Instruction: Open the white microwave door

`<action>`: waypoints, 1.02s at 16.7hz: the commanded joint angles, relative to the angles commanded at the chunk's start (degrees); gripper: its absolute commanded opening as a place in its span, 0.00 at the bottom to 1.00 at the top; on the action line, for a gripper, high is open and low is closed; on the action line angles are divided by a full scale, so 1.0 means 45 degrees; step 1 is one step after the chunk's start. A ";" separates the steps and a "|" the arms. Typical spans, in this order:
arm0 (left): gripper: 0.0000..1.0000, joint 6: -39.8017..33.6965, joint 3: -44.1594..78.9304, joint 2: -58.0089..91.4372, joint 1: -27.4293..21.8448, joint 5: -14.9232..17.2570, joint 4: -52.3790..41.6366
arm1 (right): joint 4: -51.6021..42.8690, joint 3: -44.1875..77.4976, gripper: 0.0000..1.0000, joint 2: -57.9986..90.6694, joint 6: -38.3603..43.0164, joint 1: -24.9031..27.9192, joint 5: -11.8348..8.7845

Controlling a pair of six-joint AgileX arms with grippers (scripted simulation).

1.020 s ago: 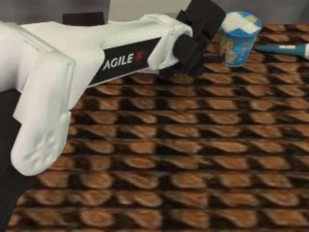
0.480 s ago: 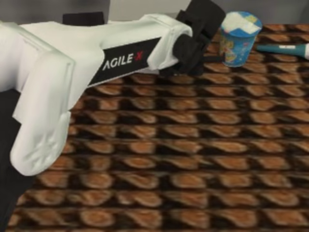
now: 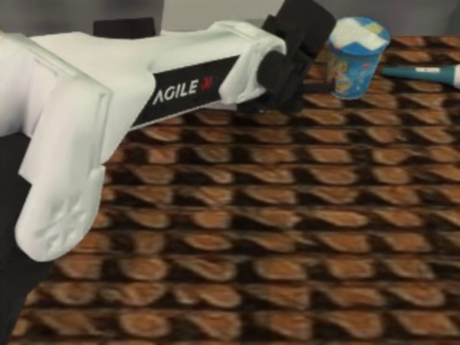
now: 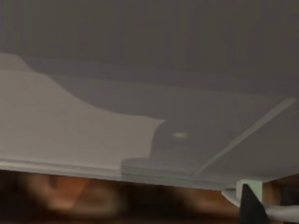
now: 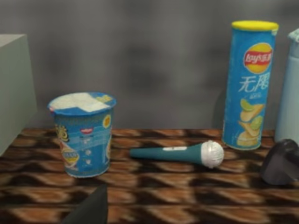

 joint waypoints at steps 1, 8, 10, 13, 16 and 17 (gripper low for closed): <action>0.00 0.0000 0.0000 0.0000 0.0000 0.0000 0.0000 | 0.0000 0.0000 1.00 0.0000 0.0000 0.0000 0.0000; 0.00 0.0530 -0.0929 -0.0563 0.0029 0.0368 0.0656 | 0.0000 0.0000 1.00 0.0000 0.0000 0.0000 0.0000; 0.00 0.0638 -0.1100 -0.0618 0.0053 0.0414 0.0717 | 0.0000 0.0000 1.00 0.0000 0.0000 0.0000 0.0000; 0.00 0.0638 -0.1100 -0.0618 0.0053 0.0414 0.0717 | 0.0000 0.0000 1.00 0.0000 0.0000 0.0000 0.0000; 0.00 0.0638 -0.1100 -0.0618 0.0053 0.0414 0.0717 | 0.0000 0.0000 1.00 0.0000 0.0000 0.0000 0.0000; 0.00 0.0638 -0.1100 -0.0618 0.0053 0.0414 0.0717 | 0.0000 0.0000 1.00 0.0000 0.0000 0.0000 0.0000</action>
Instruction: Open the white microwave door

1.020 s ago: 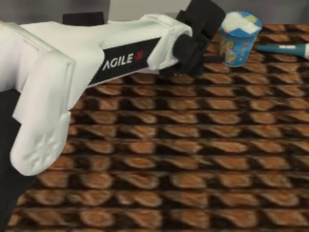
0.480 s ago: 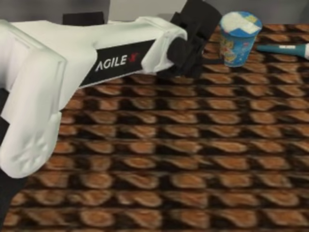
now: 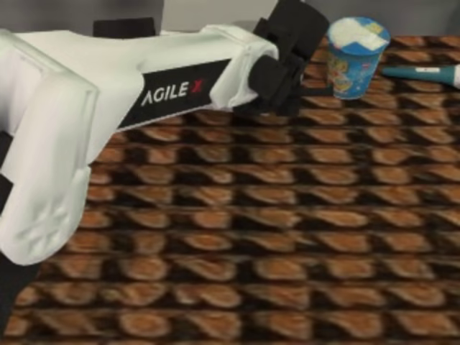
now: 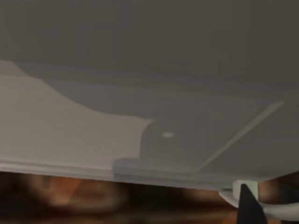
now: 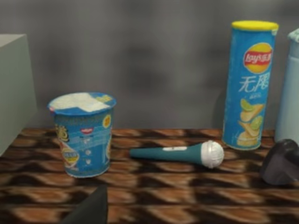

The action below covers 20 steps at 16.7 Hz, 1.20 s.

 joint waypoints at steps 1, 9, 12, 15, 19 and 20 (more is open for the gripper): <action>0.00 0.0000 0.0000 0.0000 0.0000 0.0000 0.0000 | 0.0000 0.0000 1.00 0.0000 0.0000 0.0000 0.0000; 0.00 0.0000 0.0000 0.0000 0.0000 0.0000 0.0000 | 0.0000 0.0000 1.00 0.0000 0.0000 0.0000 0.0000; 0.00 0.0000 0.0000 0.0000 0.0000 0.0000 0.0000 | 0.0000 0.0000 1.00 0.0000 0.0000 0.0000 0.0000; 0.00 0.0000 0.0000 0.0000 0.0000 0.0000 0.0000 | 0.0000 0.0000 1.00 0.0000 0.0000 0.0000 0.0000; 0.00 -0.0018 -0.0016 0.0023 -0.0106 0.0096 0.0039 | 0.0000 0.0000 1.00 0.0000 0.0000 0.0000 0.0000; 0.00 0.0083 -0.0168 -0.0058 -0.0084 0.0140 0.0113 | 0.0000 0.0000 1.00 0.0000 0.0000 0.0000 0.0000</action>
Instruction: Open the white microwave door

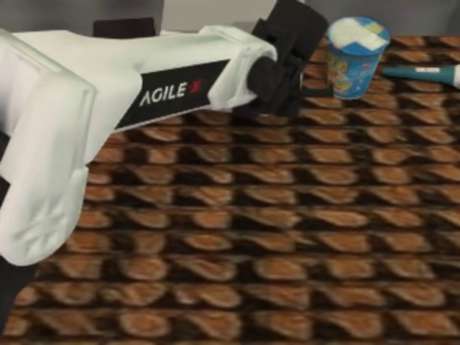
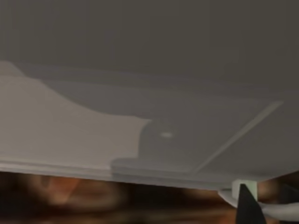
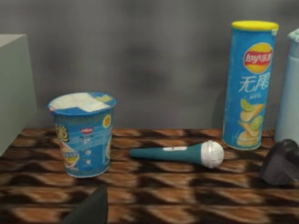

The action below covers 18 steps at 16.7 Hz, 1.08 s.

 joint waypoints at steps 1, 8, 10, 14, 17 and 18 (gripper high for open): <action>0.00 0.0117 -0.0180 -0.0109 0.0031 0.0058 0.0101 | 0.0000 0.0000 1.00 0.0000 0.0000 0.0000 0.0000; 0.00 0.0500 -0.0757 -0.0471 0.0148 0.0258 0.0481 | 0.0000 0.0000 1.00 0.0000 0.0000 0.0000 0.0000; 0.00 0.0500 -0.0757 -0.0471 0.0148 0.0258 0.0481 | 0.0000 0.0000 1.00 0.0000 0.0000 0.0000 0.0000; 0.00 0.0500 -0.0757 -0.0471 0.0148 0.0258 0.0481 | 0.0000 0.0000 1.00 0.0000 0.0000 0.0000 0.0000; 0.00 0.0500 -0.0757 -0.0471 0.0148 0.0258 0.0481 | 0.0000 0.0000 1.00 0.0000 0.0000 0.0000 0.0000; 0.00 0.0500 -0.0757 -0.0471 0.0148 0.0258 0.0481 | 0.0000 0.0000 1.00 0.0000 0.0000 0.0000 0.0000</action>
